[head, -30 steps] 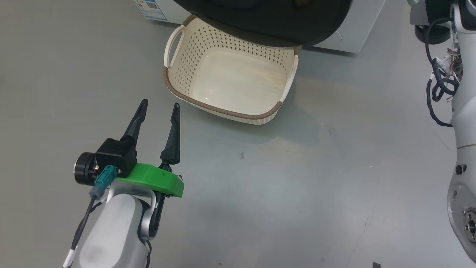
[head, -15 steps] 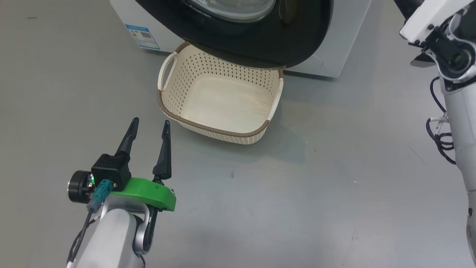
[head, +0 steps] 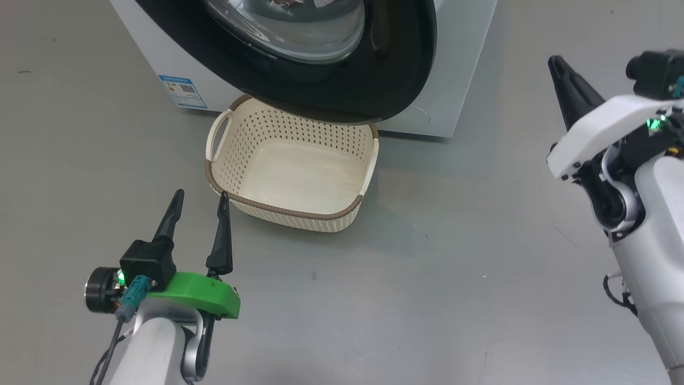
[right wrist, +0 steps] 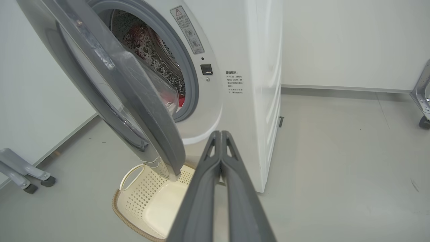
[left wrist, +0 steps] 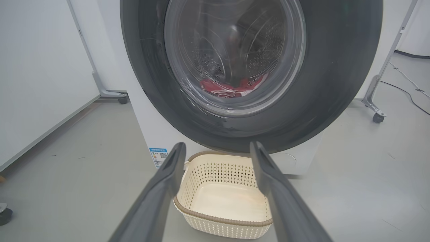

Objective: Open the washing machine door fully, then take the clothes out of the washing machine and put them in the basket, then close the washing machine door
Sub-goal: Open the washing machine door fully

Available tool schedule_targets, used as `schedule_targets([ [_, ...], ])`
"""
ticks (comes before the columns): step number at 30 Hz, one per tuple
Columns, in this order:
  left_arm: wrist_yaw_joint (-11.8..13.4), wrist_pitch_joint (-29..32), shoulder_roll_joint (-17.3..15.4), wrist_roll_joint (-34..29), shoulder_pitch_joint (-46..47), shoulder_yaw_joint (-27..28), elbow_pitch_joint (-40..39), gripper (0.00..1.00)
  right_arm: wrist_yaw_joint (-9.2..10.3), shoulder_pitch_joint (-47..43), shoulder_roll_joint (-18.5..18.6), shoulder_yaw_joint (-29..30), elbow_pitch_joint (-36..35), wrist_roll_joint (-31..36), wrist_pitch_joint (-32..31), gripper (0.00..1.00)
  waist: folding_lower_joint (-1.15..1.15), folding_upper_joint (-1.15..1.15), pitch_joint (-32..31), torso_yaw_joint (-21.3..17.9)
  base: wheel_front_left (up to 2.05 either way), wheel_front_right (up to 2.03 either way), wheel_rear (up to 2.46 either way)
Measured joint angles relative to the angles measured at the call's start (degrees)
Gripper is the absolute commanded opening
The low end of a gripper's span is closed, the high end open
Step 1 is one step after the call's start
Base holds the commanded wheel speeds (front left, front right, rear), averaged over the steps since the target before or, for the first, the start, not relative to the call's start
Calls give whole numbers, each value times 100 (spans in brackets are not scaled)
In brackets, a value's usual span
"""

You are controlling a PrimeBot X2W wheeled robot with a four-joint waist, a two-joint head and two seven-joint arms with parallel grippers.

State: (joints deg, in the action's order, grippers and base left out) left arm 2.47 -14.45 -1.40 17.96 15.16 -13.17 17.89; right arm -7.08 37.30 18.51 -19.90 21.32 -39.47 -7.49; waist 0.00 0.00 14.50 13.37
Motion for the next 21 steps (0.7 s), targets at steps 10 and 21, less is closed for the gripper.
schedule_targets([
  [10,-26,0,-3,-68,-137,125,-70,100,57,-1062,-42,8,-272,399,1126,100,0,0,-187,-197,0,0,0],
  [21,-32,0,-5,-124,-142,170,-180,100,270,-1454,-125,-9,-459,542,1596,100,0,0,-169,-254,0,0,0],
])
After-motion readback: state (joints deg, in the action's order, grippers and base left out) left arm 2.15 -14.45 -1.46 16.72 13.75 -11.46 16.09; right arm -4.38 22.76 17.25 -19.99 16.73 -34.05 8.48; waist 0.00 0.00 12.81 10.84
